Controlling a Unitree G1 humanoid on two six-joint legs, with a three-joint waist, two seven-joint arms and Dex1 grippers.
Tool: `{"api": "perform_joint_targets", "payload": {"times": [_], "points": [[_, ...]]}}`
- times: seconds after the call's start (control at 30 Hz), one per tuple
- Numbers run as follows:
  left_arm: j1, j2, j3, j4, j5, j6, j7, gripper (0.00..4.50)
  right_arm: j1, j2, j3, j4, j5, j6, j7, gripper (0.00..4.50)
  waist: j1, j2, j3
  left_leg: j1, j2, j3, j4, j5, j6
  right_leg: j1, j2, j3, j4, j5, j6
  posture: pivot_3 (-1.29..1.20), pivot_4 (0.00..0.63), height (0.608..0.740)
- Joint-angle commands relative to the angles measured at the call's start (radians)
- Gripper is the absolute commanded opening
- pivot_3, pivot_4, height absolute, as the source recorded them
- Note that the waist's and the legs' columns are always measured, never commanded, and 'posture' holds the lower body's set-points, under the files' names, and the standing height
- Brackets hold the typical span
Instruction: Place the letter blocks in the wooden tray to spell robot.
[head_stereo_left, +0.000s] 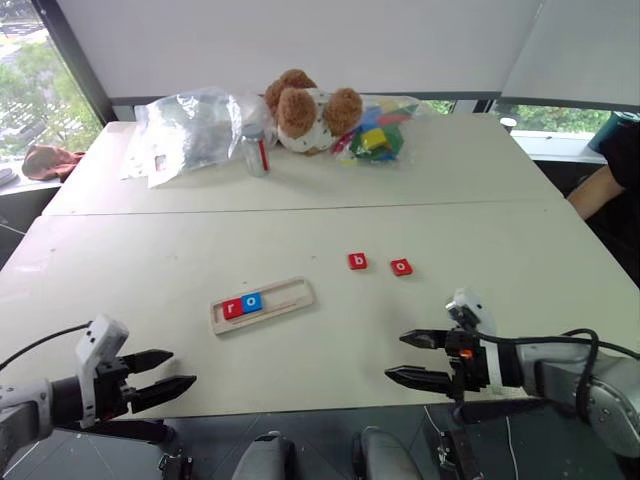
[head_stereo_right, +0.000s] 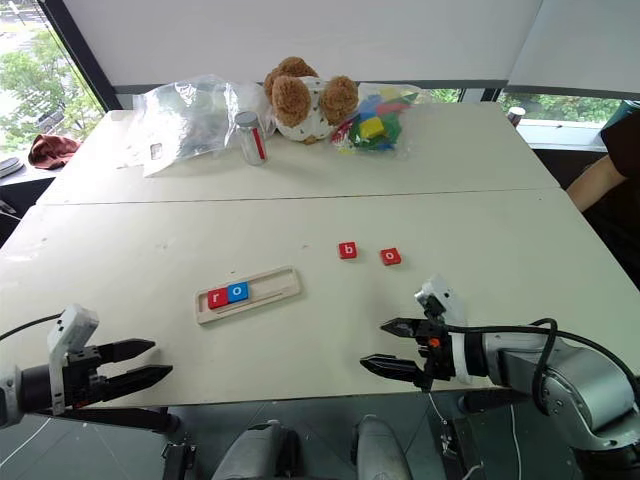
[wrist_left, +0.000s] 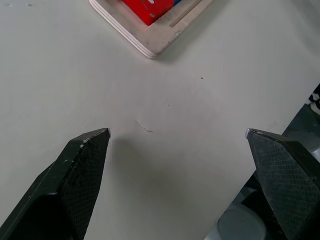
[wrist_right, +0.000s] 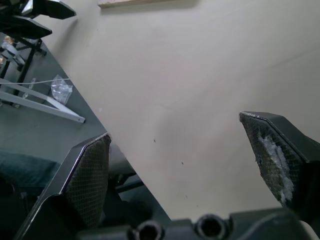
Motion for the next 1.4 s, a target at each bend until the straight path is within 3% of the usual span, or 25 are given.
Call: {"api": "perform_joint_targets", "payload": {"times": [0.03,0.47,0.77,0.87,1.03,1.4], "points": [[0.015,-0.001,0.052,-0.033,-0.014,-0.003,0.009,4.5,-0.01,0.004,0.015,0.012,-0.011,-0.031,0.009,4.46,0.0,0.0,0.0,0.0,0.0,0.0,0.0,0.0,0.0,0.0,0.0,0.0,0.0,0.0,0.0,0.0,0.15,0.74],[0.051,-0.031,0.073,-0.062,-0.012,-0.015,0.043,4.5,-0.067,-0.004,0.065,0.083,-0.056,-0.074,0.033,4.46,-0.001,0.0,0.0,0.0,0.0,0.0,-0.001,0.0,0.0,0.0,0.0,0.0,-0.001,0.0,0.0,0.0,0.15,0.74],[-0.022,-0.002,0.082,0.051,0.08,-0.158,0.025,4.5,-0.148,0.005,0.063,0.17,-0.158,-0.141,-0.007,4.46,-0.002,0.0,0.0,0.0,0.0,0.0,-0.002,0.0,0.0,0.0,0.0,0.0,-0.002,0.0,0.0,0.0,0.15,0.74],[-0.197,0.036,-0.035,0.059,0.081,-0.177,-0.022,4.5,-0.234,0.021,0.063,0.192,-0.151,-0.146,0.008,4.46,0.012,0.001,0.001,0.0,0.0,0.0,-0.003,0.0,-0.001,0.0,0.0,-0.001,-0.003,0.0,0.0,0.0,0.15,0.74],[-0.439,0.042,-0.231,0.191,0.212,-0.34,-0.097,4.5,-0.348,0.075,0.131,0.185,-0.155,-0.133,0.015,4.46,0.012,0.001,0.0,0.0,0.0,0.0,-0.004,0.001,-0.001,0.0,0.0,-0.001,-0.004,0.003,0.001,0.0,0.15,0.74],[-0.651,-0.008,-0.445,0.543,0.397,-0.701,-0.277,4.5,-0.331,0.084,0.196,0.086,-0.139,-0.085,0.033,4.46,-0.002,0.001,0.0,-0.004,-0.001,0.002,-0.008,0.001,-0.001,-0.005,0.001,-0.004,-0.008,0.004,0.002,0.0,0.15,0.74]]}}
